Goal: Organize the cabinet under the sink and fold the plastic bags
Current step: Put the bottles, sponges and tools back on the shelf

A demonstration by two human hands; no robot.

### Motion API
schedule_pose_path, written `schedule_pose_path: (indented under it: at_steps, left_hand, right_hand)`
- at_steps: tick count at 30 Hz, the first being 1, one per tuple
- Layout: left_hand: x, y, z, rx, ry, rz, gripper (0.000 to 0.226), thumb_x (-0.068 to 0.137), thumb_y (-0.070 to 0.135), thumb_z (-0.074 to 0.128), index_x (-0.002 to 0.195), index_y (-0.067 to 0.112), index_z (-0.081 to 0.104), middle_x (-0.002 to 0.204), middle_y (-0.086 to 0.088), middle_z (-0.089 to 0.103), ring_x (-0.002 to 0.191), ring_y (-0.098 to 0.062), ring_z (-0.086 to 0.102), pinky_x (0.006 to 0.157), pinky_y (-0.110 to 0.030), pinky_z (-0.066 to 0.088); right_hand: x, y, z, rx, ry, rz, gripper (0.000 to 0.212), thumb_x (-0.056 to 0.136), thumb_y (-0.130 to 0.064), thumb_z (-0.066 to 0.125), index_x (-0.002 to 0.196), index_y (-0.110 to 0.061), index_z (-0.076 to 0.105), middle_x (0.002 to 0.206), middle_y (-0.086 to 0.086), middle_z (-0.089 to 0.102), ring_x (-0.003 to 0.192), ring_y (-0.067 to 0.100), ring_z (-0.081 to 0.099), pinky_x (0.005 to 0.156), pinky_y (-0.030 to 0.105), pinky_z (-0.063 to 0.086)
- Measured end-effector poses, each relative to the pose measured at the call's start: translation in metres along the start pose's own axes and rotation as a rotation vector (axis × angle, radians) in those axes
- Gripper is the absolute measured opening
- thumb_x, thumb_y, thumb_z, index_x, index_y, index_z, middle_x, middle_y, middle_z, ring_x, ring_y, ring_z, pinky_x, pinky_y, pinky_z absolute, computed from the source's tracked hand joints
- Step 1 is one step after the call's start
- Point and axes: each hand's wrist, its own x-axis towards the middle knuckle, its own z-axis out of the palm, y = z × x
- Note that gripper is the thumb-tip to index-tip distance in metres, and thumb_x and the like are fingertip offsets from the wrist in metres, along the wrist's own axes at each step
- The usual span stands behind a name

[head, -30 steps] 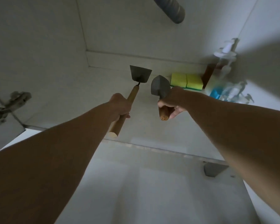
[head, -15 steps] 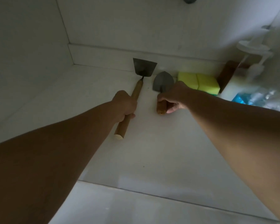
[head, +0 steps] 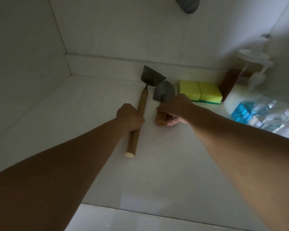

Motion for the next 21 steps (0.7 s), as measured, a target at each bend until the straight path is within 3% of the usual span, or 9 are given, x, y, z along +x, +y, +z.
schedule_pose_path:
  at_steps: [4,10,13,17,21]
  left_hand:
    - [-0.001,-0.003,0.002,0.043,0.015,0.027,0.045,0.082,0.026,0.074,0.116,-0.002,0.063,0.112,-0.016,0.065,0.104,-0.029,0.062,0.091,-0.037,0.053]
    - [-0.003,0.003,0.004,0.060,0.057,0.038,0.041,0.082,0.029,0.075,0.107,-0.002,0.066,0.104,-0.014,0.067,0.097,-0.028,0.064,0.079,-0.031,0.053]
    - [0.000,0.008,0.007,0.046,0.080,0.031,0.042,0.083,0.032,0.074,0.108,-0.002,0.066,0.105,-0.015,0.068,0.098,-0.028,0.064,0.073,-0.027,0.049]
    - [0.003,0.013,0.009,0.053,0.101,0.048,0.042,0.087,0.033,0.070,0.110,-0.002,0.066,0.107,-0.015,0.068,0.102,-0.029,0.064,0.084,-0.031,0.050]
    - [0.001,0.013,0.009,0.017,0.042,0.048,0.022,0.090,0.023,0.064,0.096,0.002,0.067,0.097,-0.012,0.065,0.094,-0.026,0.061,0.069,-0.028,0.045]
  right_hand:
    - [0.000,0.002,0.000,0.022,-0.026,0.020,0.027,0.090,-0.013,0.067,0.104,-0.004,0.047,0.085,0.015,0.054,0.071,0.029,0.061,0.059,0.036,0.055]
    - [-0.005,0.007,-0.003,-0.006,-0.027,0.000,0.020,0.093,-0.010,0.062,0.106,0.003,0.053,0.077,0.015,0.056,0.065,0.025,0.059,0.069,0.040,0.058]
    - [-0.005,0.009,-0.002,0.053,-0.023,0.029,0.018,0.094,-0.008,0.061,0.105,-0.003,0.049,0.078,0.015,0.052,0.066,0.026,0.056,0.068,0.041,0.055]
    - [0.001,0.013,0.000,-0.007,-0.002,0.007,0.021,0.092,-0.006,0.062,0.109,0.004,0.054,0.077,0.012,0.056,0.072,0.027,0.061,0.079,0.043,0.059]
    - [0.004,0.015,-0.001,0.000,0.024,0.022,0.020,0.092,-0.004,0.061,0.108,0.004,0.052,0.078,0.010,0.053,0.074,0.027,0.059,0.079,0.042,0.059]
